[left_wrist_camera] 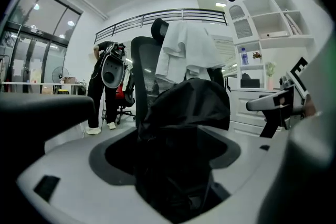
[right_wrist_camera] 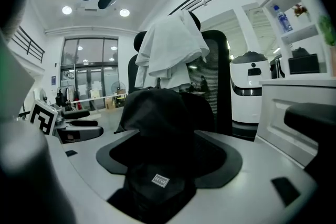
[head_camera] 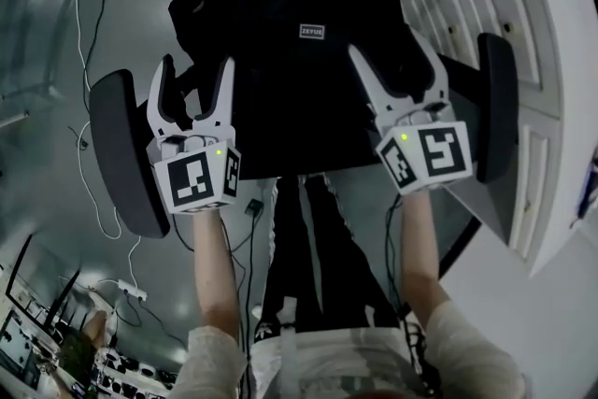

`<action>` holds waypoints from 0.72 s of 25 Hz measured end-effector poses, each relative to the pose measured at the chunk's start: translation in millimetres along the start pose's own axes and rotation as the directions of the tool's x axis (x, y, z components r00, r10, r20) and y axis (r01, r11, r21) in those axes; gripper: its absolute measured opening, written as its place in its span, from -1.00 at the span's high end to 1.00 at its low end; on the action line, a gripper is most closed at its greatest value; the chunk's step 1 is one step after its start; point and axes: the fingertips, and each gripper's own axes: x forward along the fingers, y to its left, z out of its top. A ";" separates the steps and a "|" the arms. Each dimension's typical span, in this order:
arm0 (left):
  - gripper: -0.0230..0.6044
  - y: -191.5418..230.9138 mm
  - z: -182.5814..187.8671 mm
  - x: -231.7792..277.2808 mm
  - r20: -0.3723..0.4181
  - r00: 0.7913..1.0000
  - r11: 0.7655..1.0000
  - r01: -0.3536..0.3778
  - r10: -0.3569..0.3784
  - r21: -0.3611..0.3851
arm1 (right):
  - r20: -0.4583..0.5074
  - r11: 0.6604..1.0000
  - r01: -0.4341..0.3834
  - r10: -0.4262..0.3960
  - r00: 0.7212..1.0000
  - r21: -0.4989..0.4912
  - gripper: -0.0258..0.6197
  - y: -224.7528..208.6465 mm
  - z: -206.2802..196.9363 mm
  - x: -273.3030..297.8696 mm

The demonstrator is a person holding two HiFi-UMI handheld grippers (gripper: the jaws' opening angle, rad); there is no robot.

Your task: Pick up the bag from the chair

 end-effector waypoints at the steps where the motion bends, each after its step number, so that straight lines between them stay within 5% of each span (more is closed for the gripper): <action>1: -0.14 0.4 -1.8 1.2 -0.002 1.000 1.000 -0.002 0.002 -0.003 | -0.004 1.000 0.000 0.000 1.000 -0.003 0.02 -0.7 -2.2 -0.1; 8: -0.17 1.6 -9.8 16.9 -0.035 0.999 0.998 0.025 -0.027 -0.051 | -0.034 0.999 -0.005 0.006 0.999 0.039 -0.02 -11.5 -11.9 7.6; 18: -0.26 23.8 -51.8 55.6 -0.197 0.980 0.996 0.027 -0.010 0.086 | -0.158 0.993 -0.049 0.065 0.985 0.104 -0.03 -33.3 -39.8 47.4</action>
